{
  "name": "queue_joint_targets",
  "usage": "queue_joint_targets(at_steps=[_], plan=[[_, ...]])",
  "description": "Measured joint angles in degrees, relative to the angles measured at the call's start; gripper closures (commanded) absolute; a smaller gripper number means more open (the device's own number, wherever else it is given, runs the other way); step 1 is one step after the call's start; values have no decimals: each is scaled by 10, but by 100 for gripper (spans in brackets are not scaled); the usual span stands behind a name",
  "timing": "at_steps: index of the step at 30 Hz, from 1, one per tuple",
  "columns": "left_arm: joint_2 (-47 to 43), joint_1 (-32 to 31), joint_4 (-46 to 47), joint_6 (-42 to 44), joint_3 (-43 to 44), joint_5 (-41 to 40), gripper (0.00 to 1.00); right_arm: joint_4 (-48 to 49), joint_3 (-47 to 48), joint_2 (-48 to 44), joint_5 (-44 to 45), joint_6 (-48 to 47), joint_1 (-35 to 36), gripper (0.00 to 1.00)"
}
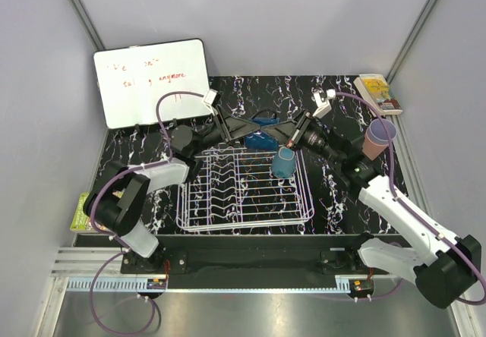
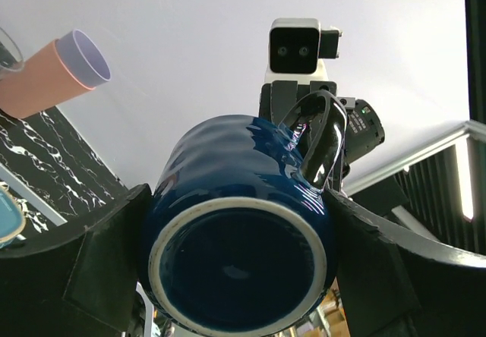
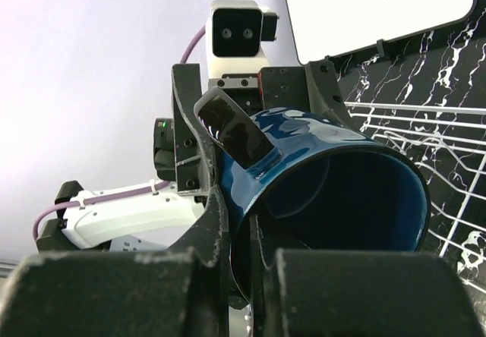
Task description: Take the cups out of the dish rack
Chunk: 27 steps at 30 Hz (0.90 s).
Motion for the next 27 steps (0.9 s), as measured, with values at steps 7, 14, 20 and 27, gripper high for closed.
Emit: queue_joint_targets(at_steps=[7, 14, 20, 27], plan=[[-59, 3, -149, 92, 49, 56, 8, -43, 1, -56, 28, -27, 14, 100], [-114, 80, -345, 201, 65, -7, 9, -158, 23, -74, 86, -103, 15, 100], [-118, 133, -517, 246, 51, -118, 11, -283, 90, -19, 169, -159, 11, 100], [-140, 127, -673, 295, 51, -182, 13, -402, 344, 174, 306, -217, 11, 100]])
